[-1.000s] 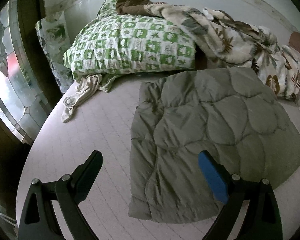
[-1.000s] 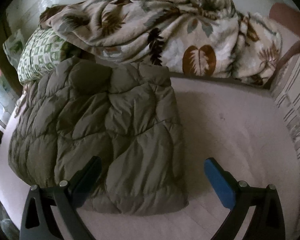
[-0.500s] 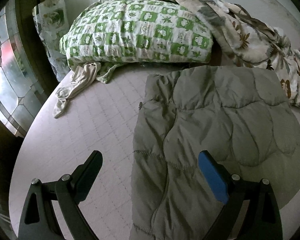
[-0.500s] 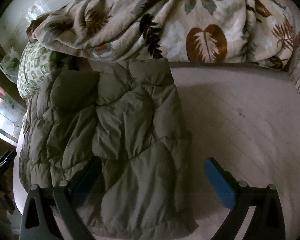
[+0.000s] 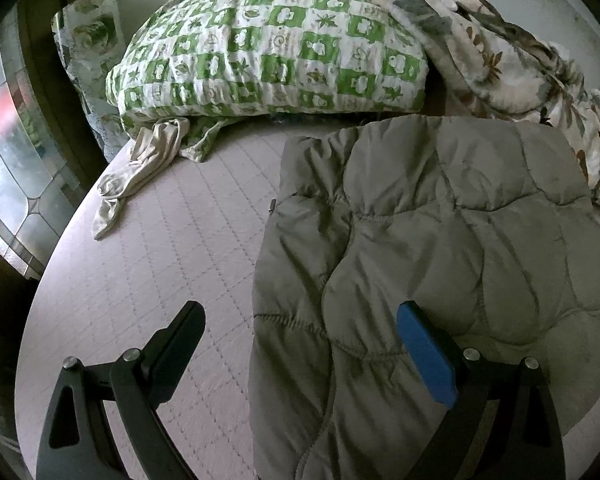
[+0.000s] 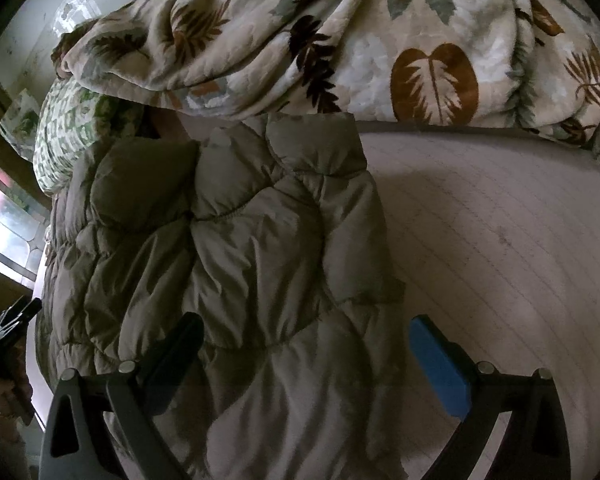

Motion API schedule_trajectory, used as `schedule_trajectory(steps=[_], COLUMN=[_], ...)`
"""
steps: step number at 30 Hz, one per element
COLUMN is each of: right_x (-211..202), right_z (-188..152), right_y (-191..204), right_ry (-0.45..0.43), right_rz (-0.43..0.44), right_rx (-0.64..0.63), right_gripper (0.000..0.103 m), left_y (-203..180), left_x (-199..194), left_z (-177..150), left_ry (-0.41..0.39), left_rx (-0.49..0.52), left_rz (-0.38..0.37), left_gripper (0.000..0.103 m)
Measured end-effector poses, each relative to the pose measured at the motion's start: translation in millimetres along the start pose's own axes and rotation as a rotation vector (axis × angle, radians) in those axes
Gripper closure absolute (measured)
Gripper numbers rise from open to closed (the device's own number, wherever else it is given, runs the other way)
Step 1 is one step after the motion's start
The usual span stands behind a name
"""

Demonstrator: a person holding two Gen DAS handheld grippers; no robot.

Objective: Fold large clothes

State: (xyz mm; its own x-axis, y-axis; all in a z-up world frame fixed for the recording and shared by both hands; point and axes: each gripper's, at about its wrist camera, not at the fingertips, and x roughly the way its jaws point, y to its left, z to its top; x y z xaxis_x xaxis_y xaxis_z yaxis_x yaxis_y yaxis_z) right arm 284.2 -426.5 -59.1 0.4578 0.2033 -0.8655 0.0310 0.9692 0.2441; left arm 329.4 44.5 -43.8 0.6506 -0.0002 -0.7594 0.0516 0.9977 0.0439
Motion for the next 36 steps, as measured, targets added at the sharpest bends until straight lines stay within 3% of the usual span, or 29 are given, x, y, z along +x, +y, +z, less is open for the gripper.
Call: schedule_trajectory(steps=[36], right_x=[31.1], right_z=[9.7], right_y=[-9.5], right_ry=[0.058], right_rz=[0.015], right_rx=[0.021], right_gripper=[0.0], left_y=[2.1], left_x=[25.4], left_z=[-1.4], left_ry=[0.026], left_rx=[0.003], left_rz=[-0.004], left_gripper=[0.006])
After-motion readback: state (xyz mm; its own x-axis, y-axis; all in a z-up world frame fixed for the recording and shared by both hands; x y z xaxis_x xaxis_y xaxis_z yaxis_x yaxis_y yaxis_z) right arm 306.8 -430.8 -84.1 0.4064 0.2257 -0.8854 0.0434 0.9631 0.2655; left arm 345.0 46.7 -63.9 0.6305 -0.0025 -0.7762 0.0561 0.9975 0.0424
